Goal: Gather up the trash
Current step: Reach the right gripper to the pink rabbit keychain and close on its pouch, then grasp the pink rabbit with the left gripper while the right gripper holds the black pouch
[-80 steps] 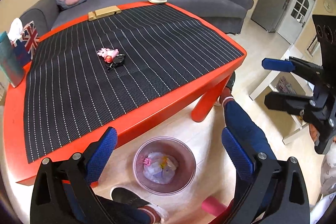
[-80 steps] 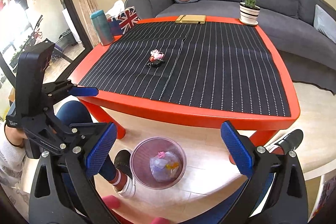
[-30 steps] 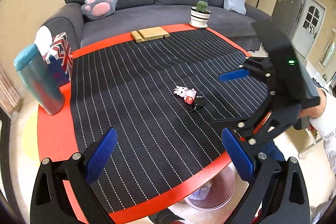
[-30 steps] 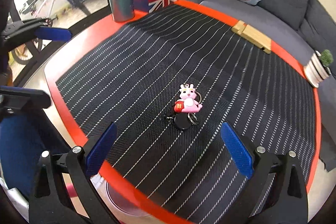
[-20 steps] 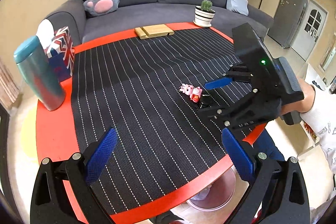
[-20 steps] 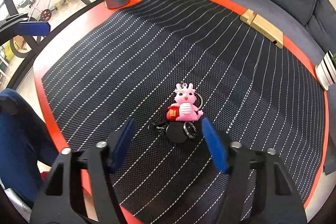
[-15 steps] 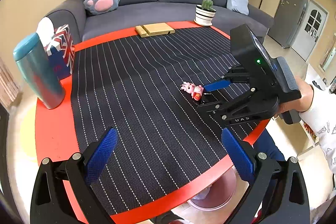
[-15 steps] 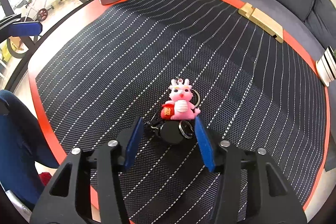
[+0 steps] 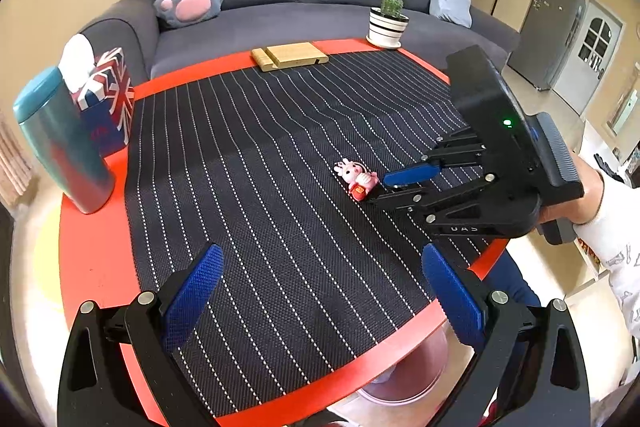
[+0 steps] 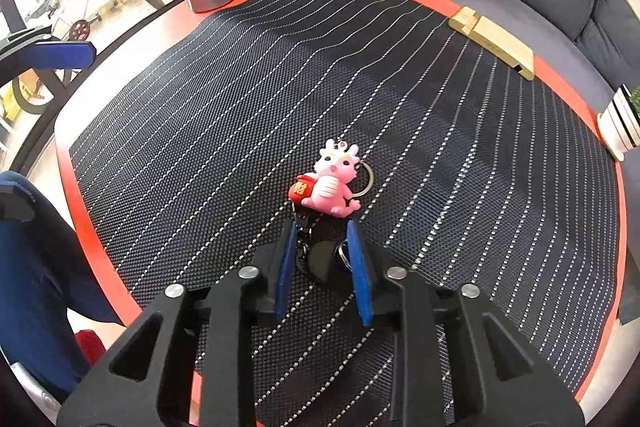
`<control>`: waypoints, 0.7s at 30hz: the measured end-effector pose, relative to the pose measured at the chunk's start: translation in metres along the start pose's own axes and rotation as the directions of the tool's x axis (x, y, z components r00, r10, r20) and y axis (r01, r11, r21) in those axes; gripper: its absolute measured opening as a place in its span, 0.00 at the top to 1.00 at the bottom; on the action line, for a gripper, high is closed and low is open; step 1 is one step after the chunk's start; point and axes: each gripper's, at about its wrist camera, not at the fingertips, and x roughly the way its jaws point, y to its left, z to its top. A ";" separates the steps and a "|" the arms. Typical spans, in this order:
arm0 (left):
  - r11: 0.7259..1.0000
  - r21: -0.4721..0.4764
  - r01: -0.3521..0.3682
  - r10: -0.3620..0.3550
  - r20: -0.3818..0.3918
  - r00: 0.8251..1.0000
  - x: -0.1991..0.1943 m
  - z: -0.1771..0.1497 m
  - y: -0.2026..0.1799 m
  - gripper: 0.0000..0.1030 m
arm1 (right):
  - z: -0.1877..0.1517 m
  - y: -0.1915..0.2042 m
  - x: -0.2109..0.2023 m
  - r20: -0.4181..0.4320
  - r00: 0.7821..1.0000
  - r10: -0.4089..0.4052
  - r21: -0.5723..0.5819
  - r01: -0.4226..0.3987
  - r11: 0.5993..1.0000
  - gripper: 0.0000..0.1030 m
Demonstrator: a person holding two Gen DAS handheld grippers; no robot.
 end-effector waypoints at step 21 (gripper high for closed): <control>0.999 0.030 -0.018 0.019 -0.035 0.999 0.027 0.020 -0.011 0.07 | -0.003 -0.019 -0.042 0.067 0.998 0.012 0.078 -0.018 0.997 0.85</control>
